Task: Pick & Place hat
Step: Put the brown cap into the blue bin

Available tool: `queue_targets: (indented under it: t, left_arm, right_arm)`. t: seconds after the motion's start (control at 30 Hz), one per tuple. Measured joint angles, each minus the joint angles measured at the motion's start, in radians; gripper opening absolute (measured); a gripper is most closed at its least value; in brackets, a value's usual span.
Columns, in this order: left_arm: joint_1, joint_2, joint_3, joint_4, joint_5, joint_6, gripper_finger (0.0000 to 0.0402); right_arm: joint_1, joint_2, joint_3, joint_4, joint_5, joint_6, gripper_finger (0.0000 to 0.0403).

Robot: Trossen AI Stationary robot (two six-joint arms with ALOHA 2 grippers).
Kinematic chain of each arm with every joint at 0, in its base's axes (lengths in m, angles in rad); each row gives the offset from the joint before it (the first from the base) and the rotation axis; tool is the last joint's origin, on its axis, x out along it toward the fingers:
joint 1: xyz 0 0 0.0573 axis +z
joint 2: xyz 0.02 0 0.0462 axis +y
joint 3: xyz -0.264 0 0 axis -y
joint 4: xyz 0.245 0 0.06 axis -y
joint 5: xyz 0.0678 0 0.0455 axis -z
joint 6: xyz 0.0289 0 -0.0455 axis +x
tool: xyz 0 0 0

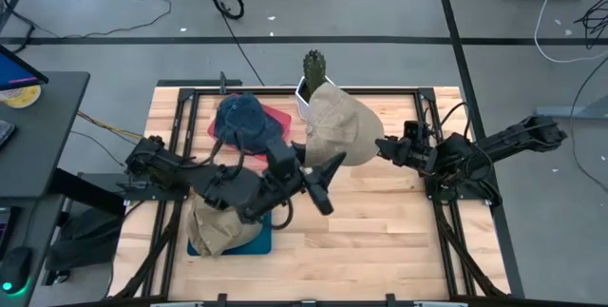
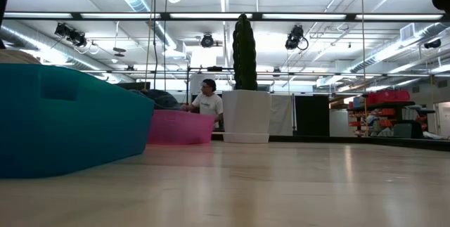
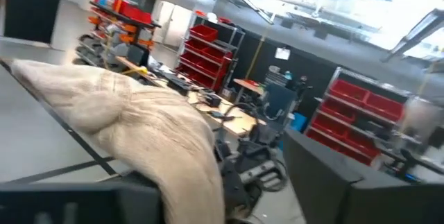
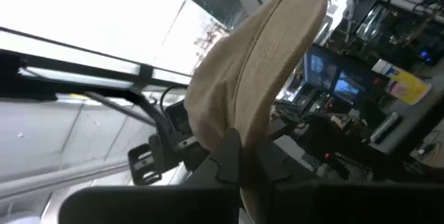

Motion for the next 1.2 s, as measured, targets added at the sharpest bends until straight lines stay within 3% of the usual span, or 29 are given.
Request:
queue_targets:
  t: [0.13, 0.27, 0.47, 0.7, 0.93, 1.2]
  left_arm:
    - [-0.027, -0.026, 0.000, -0.027, 0.001, -0.097, 0.0257]
    - [-0.029, -0.060, 0.000, -0.145, 0.063, -0.316, 0.0293]
    - [0.017, -0.079, 0.001, -0.343, 0.323, -0.657, 0.0296]
    - [0.040, -0.079, 0.001, -0.469, 0.466, -0.790, 0.0283]
    - [0.036, -0.079, 0.001, -0.507, 0.486, -0.810, 0.0231]
    - [0.031, -0.079, 0.001, -0.547, 0.486, -0.775, 0.0092]
  right_arm:
    - [0.000, -0.026, 0.000, -0.071, -0.065, 0.015, 0.0006]
    - [0.000, -0.033, 0.000, -0.133, -0.130, 0.032, 0.0006]
    - [0.000, -0.032, 0.000, -0.194, -0.238, 0.023, 0.0006]
    - [0.000, -0.032, 0.000, -0.256, -0.274, -0.001, 0.0006]
    - [0.000, -0.033, 0.000, -0.293, -0.275, -0.008, 0.0006]
    - [0.000, -0.033, 0.000, -0.293, -0.275, -0.018, 0.0006]
